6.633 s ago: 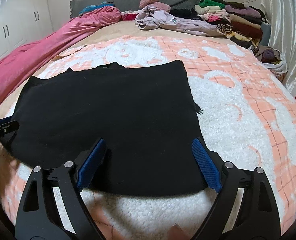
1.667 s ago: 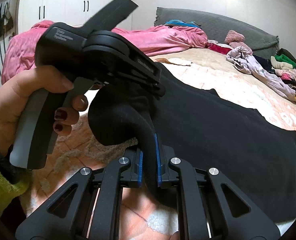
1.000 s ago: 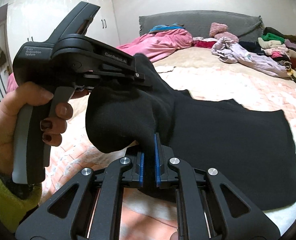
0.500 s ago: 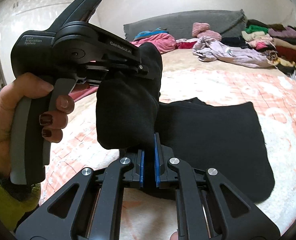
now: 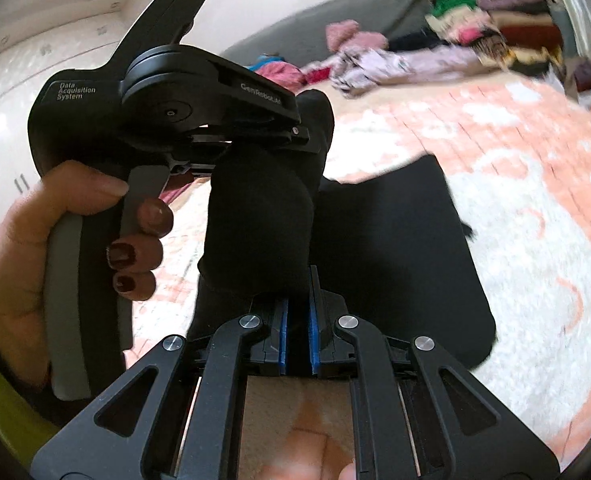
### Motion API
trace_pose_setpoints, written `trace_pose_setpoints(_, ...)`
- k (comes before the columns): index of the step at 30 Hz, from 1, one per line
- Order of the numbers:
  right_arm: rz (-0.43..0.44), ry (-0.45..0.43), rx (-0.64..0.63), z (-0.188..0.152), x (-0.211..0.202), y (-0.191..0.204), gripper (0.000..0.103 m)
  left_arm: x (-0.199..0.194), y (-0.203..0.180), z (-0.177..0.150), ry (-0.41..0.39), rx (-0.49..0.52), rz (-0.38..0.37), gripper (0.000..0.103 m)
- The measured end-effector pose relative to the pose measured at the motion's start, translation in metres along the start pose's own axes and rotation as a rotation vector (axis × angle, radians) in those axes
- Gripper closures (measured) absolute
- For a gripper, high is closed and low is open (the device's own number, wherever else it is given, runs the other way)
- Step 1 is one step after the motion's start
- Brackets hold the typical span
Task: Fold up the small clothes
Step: 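Fold the held edge over with the right gripper while the left gripper releases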
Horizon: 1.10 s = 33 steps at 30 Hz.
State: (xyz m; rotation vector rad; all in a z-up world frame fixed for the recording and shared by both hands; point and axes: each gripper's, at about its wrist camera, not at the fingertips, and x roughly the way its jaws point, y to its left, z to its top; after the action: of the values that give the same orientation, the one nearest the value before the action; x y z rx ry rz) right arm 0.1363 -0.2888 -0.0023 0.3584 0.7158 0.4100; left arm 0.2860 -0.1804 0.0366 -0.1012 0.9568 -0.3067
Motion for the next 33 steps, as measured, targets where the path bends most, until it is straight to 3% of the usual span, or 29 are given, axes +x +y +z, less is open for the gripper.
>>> trace_pose_setpoints(5,-0.007,0.035,0.069,-0.004,0.001,-0.016,0.1,0.023,-0.018,-0.006,0.039,0.043,0.02,0.083)
trace_pose_setpoints(12,-0.039,0.015,0.063,-0.009,-0.014,-0.02,0.1,0.037,-0.04,-0.003,0.063,0.058,0.009,0.079)
trace_pose_setpoints(13,-0.046,0.019,0.064,-0.01,-0.014,-0.022,0.1,0.039,-0.042,-0.004,0.068,0.059,-0.009,0.074)
trace_pose_setpoints(14,-0.053,0.026,0.067,-0.011,-0.013,-0.023,0.1,0.042,-0.044,-0.005,0.075,0.059,-0.032,0.062)
trace_pose_setpoints(15,-0.06,0.035,0.078,-0.012,-0.011,-0.026,0.1,0.045,-0.046,-0.005,0.09,0.054,-0.088,0.056)
trace_pose_setpoints(19,-0.056,0.046,0.101,-0.014,-0.008,-0.031,0.1,0.035,-0.043,-0.006,0.068,0.035,-0.143,0.046)
trace_pose_setpoints(22,-0.054,0.04,0.102,-0.013,-0.009,-0.03,0.1,0.009,-0.028,-0.002,0.007,-0.006,-0.183,0.046)
trace_pose_setpoints(24,-0.045,0.04,0.116,-0.013,-0.012,-0.031,0.1,-0.011,-0.013,0.001,-0.046,-0.019,-0.169,0.046)
trace_pose_setpoints(28,-0.042,0.064,0.14,-0.013,-0.009,-0.04,0.1,-0.043,0.035,-0.009,-0.131,-0.04,-0.046,0.046)
trace_pose_setpoints(31,-0.058,0.092,0.14,-0.015,-0.007,-0.041,0.099,-0.035,0.067,-0.027,-0.092,-0.05,0.072,0.046)
trace_pose_setpoints(33,-0.079,0.09,0.123,-0.015,-0.013,-0.04,0.093,-0.023,0.077,-0.039,-0.051,-0.056,0.079,0.046)
